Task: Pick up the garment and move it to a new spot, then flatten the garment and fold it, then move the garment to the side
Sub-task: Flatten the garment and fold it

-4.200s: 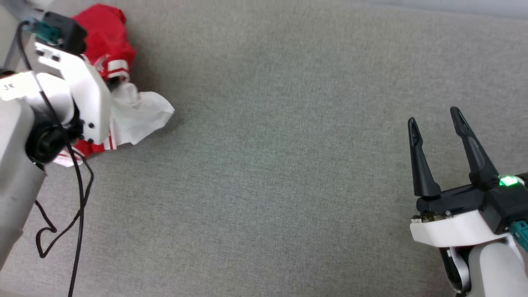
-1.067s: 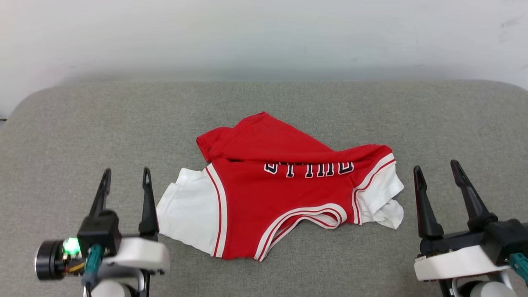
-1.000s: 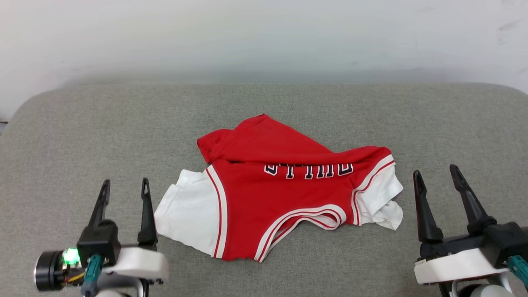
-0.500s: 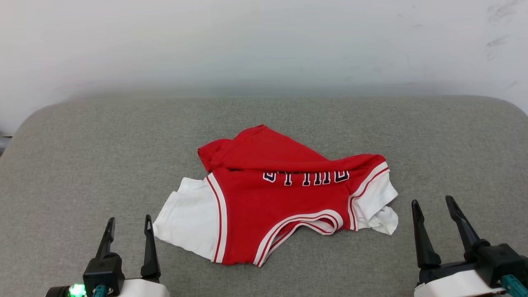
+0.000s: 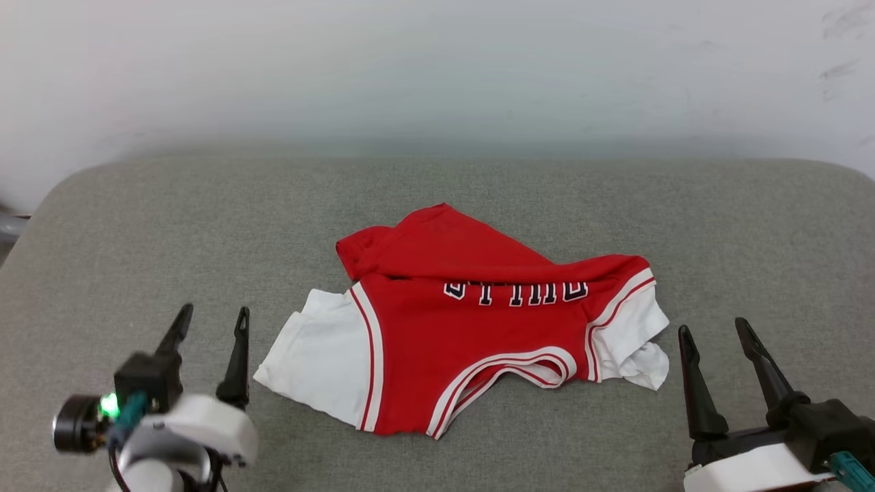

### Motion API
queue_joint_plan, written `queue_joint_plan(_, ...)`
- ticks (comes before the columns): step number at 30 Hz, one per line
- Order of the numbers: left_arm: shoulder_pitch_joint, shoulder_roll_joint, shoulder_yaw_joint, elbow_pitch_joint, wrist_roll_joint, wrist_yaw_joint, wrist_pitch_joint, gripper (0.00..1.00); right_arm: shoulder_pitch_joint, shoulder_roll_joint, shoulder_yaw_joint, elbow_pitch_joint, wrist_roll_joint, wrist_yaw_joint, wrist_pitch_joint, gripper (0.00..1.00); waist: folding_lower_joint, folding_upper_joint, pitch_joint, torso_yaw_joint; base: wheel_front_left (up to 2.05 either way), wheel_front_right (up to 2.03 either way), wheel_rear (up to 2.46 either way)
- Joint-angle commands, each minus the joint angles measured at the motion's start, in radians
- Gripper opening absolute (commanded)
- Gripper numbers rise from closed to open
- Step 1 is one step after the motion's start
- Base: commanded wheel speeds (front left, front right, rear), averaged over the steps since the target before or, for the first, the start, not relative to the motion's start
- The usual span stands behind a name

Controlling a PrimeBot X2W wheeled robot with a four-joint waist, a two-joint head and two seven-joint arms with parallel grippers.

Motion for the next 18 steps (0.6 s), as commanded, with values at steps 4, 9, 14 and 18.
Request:
queue_joint_plan(4, -0.111, 0.047, -0.012, 0.043, -0.038, -0.071, 0.117, 1.00, -0.028, 0.002, 0.006, -0.009, -0.009, -0.001, -0.002, 1.00, 0.0001, 0.0000, 0.022, -0.001, 0.00, 0.00, 0.00)
queue_joint_plan(9, -0.247, 0.120, -0.041, 0.068, -0.118, -0.154, 0.388, 1.00, -0.048, 0.002, 0.008, -0.020, -0.016, -0.001, -0.002, 1.00, 0.0001, 0.0000, 0.061, -0.013, 0.00, 0.00, 0.00)
queue_joint_plan(14, -0.327, 0.185, -0.105, 0.066, -0.203, -0.182, 0.656, 1.00, -0.061, 0.002, 0.006, -0.023, -0.021, -0.001, -0.002, 1.00, 0.0001, 0.0000, 0.088, -0.024, 0.00, 0.00, 0.00)
queue_joint_plan(18, -0.358, 0.230, -0.172, 0.057, -0.260, -0.188, 0.828, 1.00, -0.074, 0.002, 0.007, -0.027, -0.022, -0.001, -0.002, 1.00, 0.0001, 0.0000, 0.112, -0.035, 0.00, 0.00, 0.00)
